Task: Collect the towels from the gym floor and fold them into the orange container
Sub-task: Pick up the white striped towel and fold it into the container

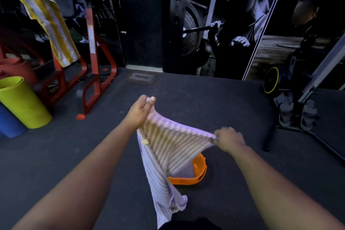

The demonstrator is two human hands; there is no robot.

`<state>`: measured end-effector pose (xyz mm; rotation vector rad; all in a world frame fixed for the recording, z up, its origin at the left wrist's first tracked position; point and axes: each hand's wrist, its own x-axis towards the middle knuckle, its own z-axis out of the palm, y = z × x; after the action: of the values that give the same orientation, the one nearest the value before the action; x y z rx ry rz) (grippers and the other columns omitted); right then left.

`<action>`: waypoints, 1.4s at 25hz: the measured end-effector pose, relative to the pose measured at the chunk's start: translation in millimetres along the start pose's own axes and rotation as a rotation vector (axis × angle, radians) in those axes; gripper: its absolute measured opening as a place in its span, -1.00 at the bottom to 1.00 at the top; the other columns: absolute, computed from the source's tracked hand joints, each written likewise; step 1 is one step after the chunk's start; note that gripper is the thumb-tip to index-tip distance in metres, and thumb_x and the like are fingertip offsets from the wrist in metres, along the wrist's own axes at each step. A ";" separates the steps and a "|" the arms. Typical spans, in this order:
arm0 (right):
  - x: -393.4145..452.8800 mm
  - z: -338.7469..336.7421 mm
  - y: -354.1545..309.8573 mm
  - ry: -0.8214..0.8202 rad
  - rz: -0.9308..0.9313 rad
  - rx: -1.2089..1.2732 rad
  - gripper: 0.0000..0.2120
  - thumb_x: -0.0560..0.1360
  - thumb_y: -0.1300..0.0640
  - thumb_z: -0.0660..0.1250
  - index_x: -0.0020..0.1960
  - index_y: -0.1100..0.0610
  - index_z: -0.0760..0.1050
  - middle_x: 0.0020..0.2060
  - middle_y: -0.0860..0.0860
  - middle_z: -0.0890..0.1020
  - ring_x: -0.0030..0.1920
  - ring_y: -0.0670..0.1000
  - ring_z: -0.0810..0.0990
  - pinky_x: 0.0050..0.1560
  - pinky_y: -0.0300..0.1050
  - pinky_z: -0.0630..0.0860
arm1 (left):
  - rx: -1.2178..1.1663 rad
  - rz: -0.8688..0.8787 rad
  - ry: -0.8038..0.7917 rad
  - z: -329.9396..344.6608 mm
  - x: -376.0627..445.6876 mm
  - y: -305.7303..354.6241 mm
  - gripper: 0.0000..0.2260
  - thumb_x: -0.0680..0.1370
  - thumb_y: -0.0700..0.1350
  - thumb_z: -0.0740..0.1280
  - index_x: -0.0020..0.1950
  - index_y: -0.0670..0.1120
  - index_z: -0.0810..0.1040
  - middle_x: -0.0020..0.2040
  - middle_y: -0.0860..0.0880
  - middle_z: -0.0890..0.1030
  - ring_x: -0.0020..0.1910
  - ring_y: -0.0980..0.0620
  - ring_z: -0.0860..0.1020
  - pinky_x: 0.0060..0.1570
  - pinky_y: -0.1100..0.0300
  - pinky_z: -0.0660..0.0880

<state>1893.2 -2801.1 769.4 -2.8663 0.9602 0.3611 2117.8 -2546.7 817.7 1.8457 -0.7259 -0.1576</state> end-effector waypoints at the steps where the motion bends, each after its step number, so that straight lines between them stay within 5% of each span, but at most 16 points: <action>1: 1.3 -10.3 3.8 0.107 0.046 0.130 -0.78 0.57 -0.14 0.28 0.06 -0.04 0.58 0.11 0.08 0.58 0.19 0.17 0.55 0.10 0.04 0.53 | 0.142 0.008 -0.127 -5.9 2.5 -6.6 -0.69 0.59 0.01 0.43 -0.13 -0.08 0.34 -0.27 0.10 0.41 -0.34 0.24 0.40 -0.20 0.24 0.37; 4: 7.3 -42.0 3.8 0.373 0.083 0.684 -0.78 0.55 0.08 0.30 -0.24 0.08 0.39 -0.27 0.06 0.51 -0.17 0.13 0.52 -0.20 0.00 0.44 | 0.557 0.084 -0.306 -4.9 10.9 -21.3 -0.73 0.48 -0.15 0.50 0.05 -0.10 0.44 -0.09 0.05 0.58 -0.07 0.03 0.61 -0.08 0.12 0.44; 7: 5.7 -74.7 -12.1 0.358 0.070 1.529 -0.71 0.58 0.16 0.28 -0.27 0.01 0.29 -0.31 0.03 0.44 -0.25 0.00 0.47 -0.16 0.01 0.47 | 0.676 0.155 0.019 -6.2 20.1 -2.9 -0.86 0.52 -0.25 0.36 0.05 -0.12 0.54 0.02 -0.10 0.59 0.03 -0.17 0.57 -0.11 0.03 0.40; 9: 1.3 -95.6 -20.5 0.433 0.012 1.811 -0.72 0.61 0.13 0.28 -0.24 -0.02 0.32 -0.32 -0.02 0.45 -0.31 -0.05 0.45 -0.18 -0.04 0.40 | 0.560 0.158 0.227 -5.8 24.5 12.1 -0.95 0.55 -0.25 0.32 -0.02 -0.13 0.53 -0.06 -0.08 0.57 -0.08 -0.12 0.53 -0.16 0.09 0.32; 12: -9.0 -118.7 -21.6 0.711 -0.144 1.528 -0.76 0.55 -0.01 0.44 -0.06 0.03 0.38 -0.21 -0.06 0.45 -0.22 -0.09 0.43 -0.15 -0.05 0.39 | -0.219 -0.101 0.354 6.2 35.1 36.4 -0.90 0.61 -0.20 0.27 -0.02 -0.07 0.57 -0.12 0.01 0.62 -0.16 0.04 0.57 -0.20 0.12 0.44; 14: -7.1 -123.4 -12.6 0.563 -0.238 0.851 -0.48 0.37 -0.17 0.57 0.13 0.02 0.39 -0.13 -0.05 0.51 -0.17 -0.05 0.50 -0.15 -0.04 0.46 | -0.782 -0.309 0.367 14.0 39.9 51.8 -0.85 0.59 -0.22 0.23 -0.06 -0.05 0.57 -0.19 0.01 0.58 -0.23 0.03 0.54 -0.28 0.15 0.45; 16: -9.4 -120.7 -6.9 0.320 -0.161 0.344 -0.48 0.28 -0.30 0.57 0.02 -0.03 0.46 -0.14 -0.08 0.58 -0.13 0.03 0.58 -0.13 -0.03 0.52 | -0.757 -0.386 0.333 16.3 40.6 59.7 -0.93 0.60 -0.13 0.24 -0.03 -0.06 0.51 -0.19 0.03 0.53 -0.20 0.02 0.51 -0.27 0.18 0.45; 17: -10.1 -119.5 -4.7 0.276 -0.129 0.346 -0.58 0.31 -0.29 0.55 -0.07 -0.02 0.53 -0.18 -0.09 0.62 -0.12 0.03 0.62 -0.14 -0.03 0.54 | -0.520 -0.283 0.239 14.6 38.7 59.4 -0.88 0.61 -0.02 0.28 0.05 -0.06 0.48 -0.11 0.04 0.55 -0.11 0.02 0.54 -0.16 0.14 0.49; 20: -10.9 -114.7 -0.7 0.250 -0.143 1.067 -0.81 0.44 0.02 0.55 -0.05 0.09 0.65 -0.17 0.12 0.72 -0.13 0.07 0.67 -0.17 0.06 0.60 | 0.326 0.098 -0.246 9.2 39.4 45.7 -0.43 0.45 0.06 0.55 0.34 -0.09 0.40 0.15 0.03 0.55 0.10 0.03 0.54 0.07 0.07 0.46; 23: -17.9 -120.5 8.1 0.256 -0.162 1.377 -0.75 0.43 0.17 0.55 0.07 0.12 0.60 -0.10 0.14 0.71 -0.14 0.19 0.66 -0.26 0.03 0.52 | 0.787 0.233 -0.187 -1.1 49.2 35.8 -0.74 0.48 -0.18 0.41 0.16 -0.07 0.53 0.08 -0.10 0.64 0.07 -0.16 0.61 -0.07 0.08 0.44; 25: -22.2 -126.0 11.7 0.281 -0.197 1.395 -0.64 0.42 0.24 0.57 0.17 0.11 0.57 0.02 0.08 0.72 0.04 0.15 0.71 -0.14 -0.01 0.62 | 0.573 0.209 -0.005 -4.9 47.3 30.9 -0.88 0.49 -0.30 0.34 -0.16 -0.08 0.53 -0.18 -0.13 0.65 -0.16 -0.16 0.62 -0.21 0.07 0.41; 29: -29.7 -134.0 12.1 0.248 -0.330 1.704 -0.54 0.45 0.37 0.48 0.29 0.10 0.48 0.11 0.09 0.68 0.10 0.11 0.69 -0.14 -0.02 0.63 | -0.810 -0.224 0.155 5.8 29.4 58.1 -0.86 0.57 -0.30 0.31 -0.07 -0.09 0.59 -0.31 -0.06 0.60 -0.36 0.00 0.56 -0.33 0.15 0.52; 30: -29.7 -136.3 10.2 0.249 -0.326 1.788 -0.54 0.46 0.38 0.45 0.28 0.08 0.47 0.07 0.07 0.68 0.03 0.09 0.70 -0.20 -0.02 0.61 | -0.863 -0.302 0.113 11.9 22.0 66.6 -0.94 0.62 -0.17 0.34 -0.03 -0.09 0.59 -0.28 -0.02 0.61 -0.34 0.04 0.59 -0.31 0.17 0.55; 32: -27.7 -139.4 7.2 0.232 -0.294 1.883 -0.54 0.48 0.39 0.43 0.31 0.10 0.45 0.01 0.08 0.67 -0.09 0.08 0.69 -0.39 -0.11 0.55 | -0.604 -0.383 -0.106 21.3 12.1 67.9 -0.68 0.59 0.13 0.40 0.11 -0.11 0.63 -0.12 -0.06 0.72 -0.17 -0.01 0.70 -0.15 0.11 0.65; 33: -26.1 -138.4 7.0 0.220 -0.273 1.890 -0.54 0.48 0.38 0.43 0.33 0.13 0.44 0.01 0.10 0.66 -0.11 0.09 0.69 -0.43 -0.13 0.52 | -0.479 -0.391 -0.192 21.3 7.3 68.2 -0.61 0.55 0.15 0.43 0.17 -0.15 0.64 0.00 -0.12 0.74 -0.07 -0.05 0.72 -0.05 0.06 0.67; 35: -24.1 -132.6 10.3 0.209 -0.231 1.862 -0.57 0.47 0.33 0.47 0.29 0.16 0.46 -0.02 0.14 0.65 -0.16 0.09 0.68 -0.47 -0.15 0.46 | -0.591 -0.382 -0.220 11.1 12.9 74.0 -0.69 0.56 0.00 0.45 0.19 -0.19 0.63 0.12 -0.24 0.69 0.02 -0.11 0.72 0.00 0.00 0.67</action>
<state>1893.8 -2817.3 903.6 -1.2058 0.4145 -0.5904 2093.4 -2579.0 882.0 1.3843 -0.4013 -0.7515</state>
